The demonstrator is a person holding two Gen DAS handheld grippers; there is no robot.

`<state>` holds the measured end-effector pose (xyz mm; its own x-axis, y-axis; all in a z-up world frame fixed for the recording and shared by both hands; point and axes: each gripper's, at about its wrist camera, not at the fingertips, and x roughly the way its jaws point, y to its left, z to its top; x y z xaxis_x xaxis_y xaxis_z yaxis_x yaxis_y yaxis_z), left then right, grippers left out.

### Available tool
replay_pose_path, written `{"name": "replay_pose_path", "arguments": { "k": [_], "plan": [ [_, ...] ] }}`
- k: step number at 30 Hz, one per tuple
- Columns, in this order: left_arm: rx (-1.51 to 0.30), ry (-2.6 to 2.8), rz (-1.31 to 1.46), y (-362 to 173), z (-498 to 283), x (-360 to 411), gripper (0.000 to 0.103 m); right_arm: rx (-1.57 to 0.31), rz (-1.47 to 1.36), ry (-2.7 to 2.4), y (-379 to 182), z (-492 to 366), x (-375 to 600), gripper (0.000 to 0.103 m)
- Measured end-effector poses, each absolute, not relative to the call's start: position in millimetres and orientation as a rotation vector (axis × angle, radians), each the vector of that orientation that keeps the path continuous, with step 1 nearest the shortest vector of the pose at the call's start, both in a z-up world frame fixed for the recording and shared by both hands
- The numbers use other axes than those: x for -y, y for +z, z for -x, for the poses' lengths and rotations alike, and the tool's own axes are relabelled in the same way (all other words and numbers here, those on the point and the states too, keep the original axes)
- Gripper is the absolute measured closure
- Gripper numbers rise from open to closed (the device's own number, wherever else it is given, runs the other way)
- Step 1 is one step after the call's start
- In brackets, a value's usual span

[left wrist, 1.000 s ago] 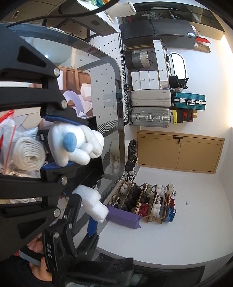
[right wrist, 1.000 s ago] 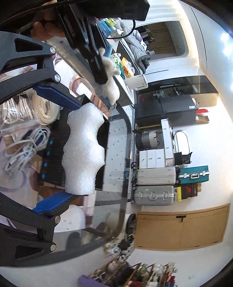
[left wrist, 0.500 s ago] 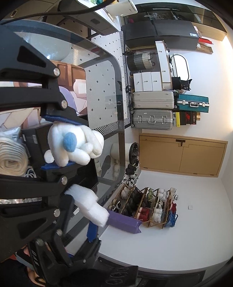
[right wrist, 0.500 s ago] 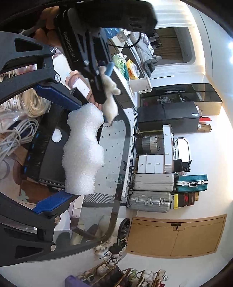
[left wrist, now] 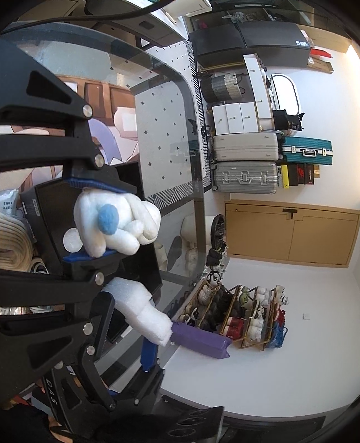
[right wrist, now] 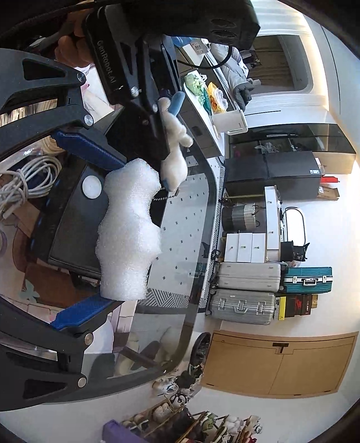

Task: Organize soft objects
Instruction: 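Lift the plush toy with the left tool while the right tool carries the foam block over the black box, then open the left tool over the black box while the right tool releases the foam block inside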

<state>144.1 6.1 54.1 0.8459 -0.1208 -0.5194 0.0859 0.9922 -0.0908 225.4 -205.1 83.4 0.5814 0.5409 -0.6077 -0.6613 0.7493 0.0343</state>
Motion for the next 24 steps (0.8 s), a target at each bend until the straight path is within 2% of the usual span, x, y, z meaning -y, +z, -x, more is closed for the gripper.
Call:
{"name": "replay_pose_path", "arguments": {
  "k": [24],
  "plan": [
    [-0.639,-0.119,-0.011,36,-166,-1,0.069,-0.655,0.282,0.75,58,-240,194,0.013]
  ]
}}
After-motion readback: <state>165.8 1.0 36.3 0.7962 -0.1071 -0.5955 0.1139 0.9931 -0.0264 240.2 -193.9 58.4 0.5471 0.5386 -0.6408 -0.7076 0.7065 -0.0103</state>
